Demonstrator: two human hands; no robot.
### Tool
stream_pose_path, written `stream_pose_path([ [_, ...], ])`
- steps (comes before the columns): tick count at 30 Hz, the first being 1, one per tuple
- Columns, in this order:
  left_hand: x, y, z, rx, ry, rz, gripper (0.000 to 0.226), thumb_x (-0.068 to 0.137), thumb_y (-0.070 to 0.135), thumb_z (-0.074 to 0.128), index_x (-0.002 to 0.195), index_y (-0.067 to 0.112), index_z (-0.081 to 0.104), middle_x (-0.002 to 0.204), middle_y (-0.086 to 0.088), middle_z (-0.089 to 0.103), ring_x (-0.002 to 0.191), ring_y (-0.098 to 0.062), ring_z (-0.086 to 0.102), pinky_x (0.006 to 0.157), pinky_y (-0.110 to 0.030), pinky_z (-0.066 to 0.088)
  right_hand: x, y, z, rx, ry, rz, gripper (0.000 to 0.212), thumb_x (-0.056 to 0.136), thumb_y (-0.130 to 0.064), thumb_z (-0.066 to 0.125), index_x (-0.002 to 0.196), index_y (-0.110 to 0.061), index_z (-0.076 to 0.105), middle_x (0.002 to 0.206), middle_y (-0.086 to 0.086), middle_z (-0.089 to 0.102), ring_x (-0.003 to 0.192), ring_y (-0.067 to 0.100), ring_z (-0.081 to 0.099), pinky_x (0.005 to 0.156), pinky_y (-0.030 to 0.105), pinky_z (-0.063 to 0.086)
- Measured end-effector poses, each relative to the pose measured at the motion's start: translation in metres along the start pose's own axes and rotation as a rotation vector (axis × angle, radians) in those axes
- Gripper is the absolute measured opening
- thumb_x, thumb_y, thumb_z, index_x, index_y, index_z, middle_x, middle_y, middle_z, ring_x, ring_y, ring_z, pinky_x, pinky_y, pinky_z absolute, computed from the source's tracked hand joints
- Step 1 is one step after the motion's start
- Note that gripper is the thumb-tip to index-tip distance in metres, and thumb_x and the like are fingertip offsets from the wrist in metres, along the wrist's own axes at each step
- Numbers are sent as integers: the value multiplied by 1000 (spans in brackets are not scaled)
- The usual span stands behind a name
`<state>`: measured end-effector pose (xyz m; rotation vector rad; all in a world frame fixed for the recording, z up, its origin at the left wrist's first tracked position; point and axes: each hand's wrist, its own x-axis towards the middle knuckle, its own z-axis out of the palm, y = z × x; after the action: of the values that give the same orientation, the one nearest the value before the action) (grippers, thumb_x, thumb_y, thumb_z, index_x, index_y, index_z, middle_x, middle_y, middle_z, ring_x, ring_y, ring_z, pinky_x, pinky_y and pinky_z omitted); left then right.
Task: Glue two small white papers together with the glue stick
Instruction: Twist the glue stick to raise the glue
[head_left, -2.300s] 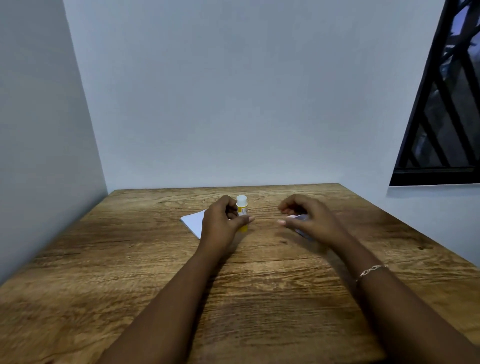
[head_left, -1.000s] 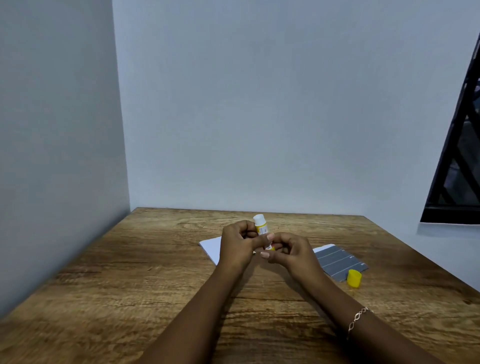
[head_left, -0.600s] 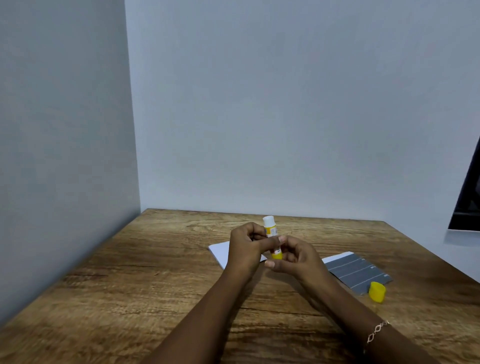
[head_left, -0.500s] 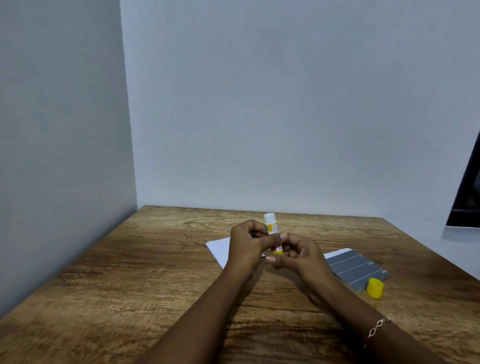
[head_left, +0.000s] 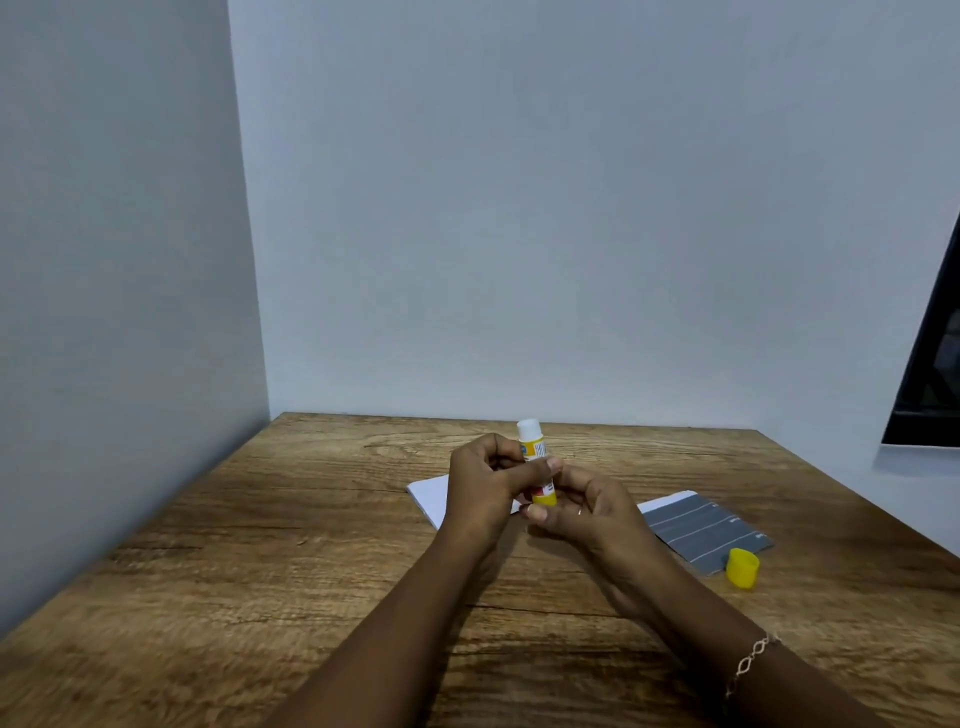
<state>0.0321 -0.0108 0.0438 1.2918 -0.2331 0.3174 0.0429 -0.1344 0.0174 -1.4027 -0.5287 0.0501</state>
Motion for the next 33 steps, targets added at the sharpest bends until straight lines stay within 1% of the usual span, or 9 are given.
stream_pose_path([
  [4, 0, -2, 2, 39, -55, 11, 23, 69, -5, 72, 60, 8, 56, 46, 6, 58, 44, -5, 56, 48, -17, 46, 0, -2, -3, -40, 93, -46, 22, 72, 5, 68, 93, -2, 68, 81, 21, 62, 72, 22, 57, 58, 22, 51],
  [7, 2, 0, -1, 58, -111, 21, 18, 74, -5, 69, 65, 8, 61, 50, 6, 61, 48, -4, 58, 50, -16, 49, -1, -6, -8, 30, 67, -46, 16, 71, 3, 68, 84, -5, 71, 71, 13, 68, 65, 18, 65, 58, 22, 54],
  [10, 4, 2, -6, 29, -166, 16, 11, 75, -1, 68, 71, 8, 65, 58, 2, 65, 53, -8, 60, 54, -20, 51, -1, -10, -11, 145, -1, 3, 48, 54, -24, 85, 92, -1, 68, 75, 14, 73, 67, 19, 70, 60, 23, 57],
  [12, 2, 3, -7, 24, -158, 13, 12, 77, -3, 66, 71, 7, 64, 57, 2, 64, 52, -8, 60, 53, -19, 51, -2, -11, -10, 172, 1, 35, 61, 56, -27, 84, 101, 7, 62, 78, 16, 73, 69, 19, 70, 62, 24, 57],
  [17, 1, 2, -4, 59, -106, 21, 12, 76, -3, 67, 70, 7, 63, 49, 7, 62, 49, -4, 59, 52, -16, 49, -3, -4, -3, 94, 34, 7, 52, 52, -24, 83, 97, -3, 67, 88, 14, 69, 81, 21, 65, 69, 24, 56],
  [21, 1, 0, -2, 50, -120, 22, 11, 78, -2, 66, 73, 9, 65, 64, -4, 63, 59, -12, 61, 61, -23, 52, -3, -7, -5, 42, 92, -36, 26, 59, -6, 77, 84, -7, 71, 75, 10, 69, 70, 18, 63, 64, 22, 55],
  [26, 3, 0, -4, 6, -166, 14, 7, 74, 4, 69, 76, 11, 67, 63, 3, 68, 60, -9, 63, 60, -23, 53, -4, -12, -5, 249, 83, 64, 54, 54, -20, 75, 98, 6, 60, 73, 18, 71, 65, 21, 70, 58, 23, 57],
  [30, 1, 2, -2, -2, -130, 22, 12, 78, -1, 66, 73, 10, 66, 59, 1, 64, 53, -8, 60, 55, -20, 51, -6, -14, -4, 284, 13, 78, 64, 41, -38, 88, 89, -1, 66, 73, 15, 71, 69, 21, 71, 59, 24, 57],
  [33, 0, 2, -2, -5, -105, 28, 13, 77, -4, 66, 70, 7, 62, 49, 6, 60, 47, -4, 58, 49, -16, 48, -6, -10, 1, 258, 14, 65, 65, 38, -36, 91, 90, -5, 68, 77, 10, 72, 73, 17, 70, 62, 23, 57],
])
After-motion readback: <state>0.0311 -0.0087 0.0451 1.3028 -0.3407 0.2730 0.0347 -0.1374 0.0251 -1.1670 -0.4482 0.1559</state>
